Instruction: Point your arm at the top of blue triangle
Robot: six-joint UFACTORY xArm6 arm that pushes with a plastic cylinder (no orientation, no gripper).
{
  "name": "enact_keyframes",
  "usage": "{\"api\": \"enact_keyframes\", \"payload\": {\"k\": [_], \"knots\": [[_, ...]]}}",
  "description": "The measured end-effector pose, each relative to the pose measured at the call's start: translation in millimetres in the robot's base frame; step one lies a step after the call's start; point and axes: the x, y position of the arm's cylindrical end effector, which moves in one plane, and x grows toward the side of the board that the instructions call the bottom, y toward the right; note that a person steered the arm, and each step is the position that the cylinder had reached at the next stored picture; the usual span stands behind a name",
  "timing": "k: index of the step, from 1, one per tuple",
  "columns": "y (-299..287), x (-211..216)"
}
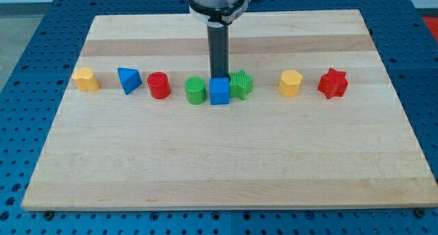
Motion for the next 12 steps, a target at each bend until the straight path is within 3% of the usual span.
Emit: {"api": "enact_keyframes", "payload": {"k": [1, 4, 5, 7, 8, 9, 10, 11, 12], "knots": [[0, 0], [51, -59], [119, -66], [316, -64], [353, 7], [314, 101], [207, 151], [95, 152], [65, 156]]}}
